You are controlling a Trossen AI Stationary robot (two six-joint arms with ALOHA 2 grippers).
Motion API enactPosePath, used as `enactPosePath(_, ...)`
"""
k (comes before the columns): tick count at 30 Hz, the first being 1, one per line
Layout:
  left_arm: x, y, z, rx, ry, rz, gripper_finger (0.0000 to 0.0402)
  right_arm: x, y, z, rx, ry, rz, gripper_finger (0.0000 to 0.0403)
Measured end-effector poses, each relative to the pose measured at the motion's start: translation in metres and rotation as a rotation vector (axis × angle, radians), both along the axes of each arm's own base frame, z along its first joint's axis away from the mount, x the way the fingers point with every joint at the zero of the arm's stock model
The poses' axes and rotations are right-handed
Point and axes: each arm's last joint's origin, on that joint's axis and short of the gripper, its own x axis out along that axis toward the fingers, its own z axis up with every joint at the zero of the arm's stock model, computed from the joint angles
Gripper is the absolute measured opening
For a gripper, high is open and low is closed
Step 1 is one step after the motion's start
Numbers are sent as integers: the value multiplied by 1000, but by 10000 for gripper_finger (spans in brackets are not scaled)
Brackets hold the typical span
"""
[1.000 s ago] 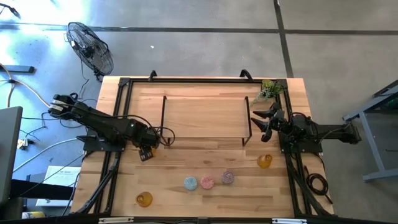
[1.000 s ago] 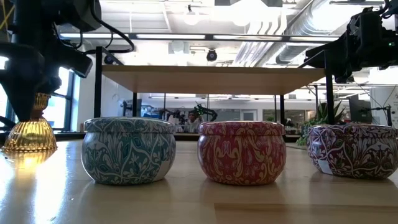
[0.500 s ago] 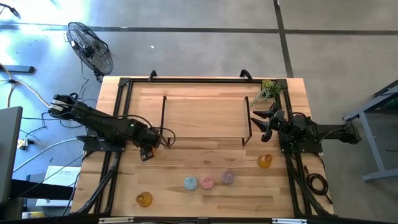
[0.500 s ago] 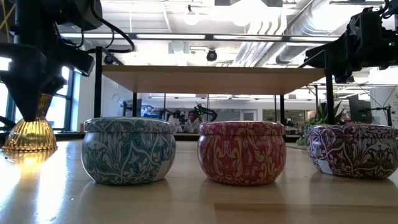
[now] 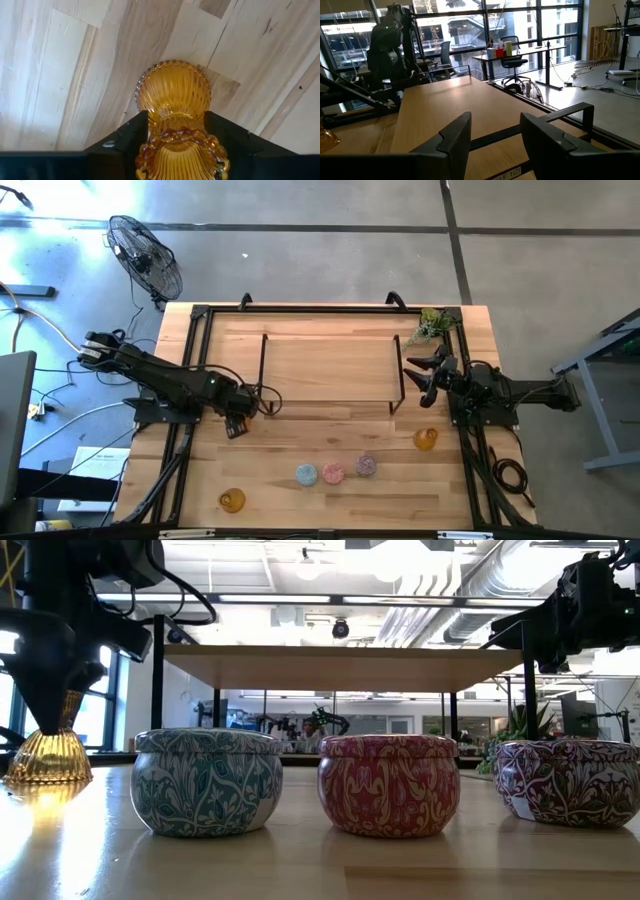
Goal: Pick & Place candle stick holders
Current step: Put the top left yellow glass candle holder on the shelf
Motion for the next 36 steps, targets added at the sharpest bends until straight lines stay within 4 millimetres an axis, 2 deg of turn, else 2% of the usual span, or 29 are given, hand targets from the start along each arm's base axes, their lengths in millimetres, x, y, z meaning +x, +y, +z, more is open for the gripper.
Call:
enactPosePath(1, 0, 0, 0, -9, -1, -1, 152, 0, 0, 0, 0, 0, 0, 165)
enactPosePath(15, 2, -2, 4, -42, 2, 8, 151, 0, 0, 0, 0, 1, -1, 165)
enactPosePath(20, 8, -11, 25, -79, -29, -33, 151, 0, 0, 0, 0, 1, 0, 165)
enactPosePath(27, -2, -25, 61, -66, 51, 5, 151, 1, 0, -1, -1, 15, 0, 165)
enactPosePath(32, -6, -35, 91, -46, 36, 28, 151, 4, 0, -4, 0, 54, 0, 165)
enactPosePath(36, -8, -41, 121, -39, -38, 30, 151, 5, 0, -5, 12, 60, 3, 165)
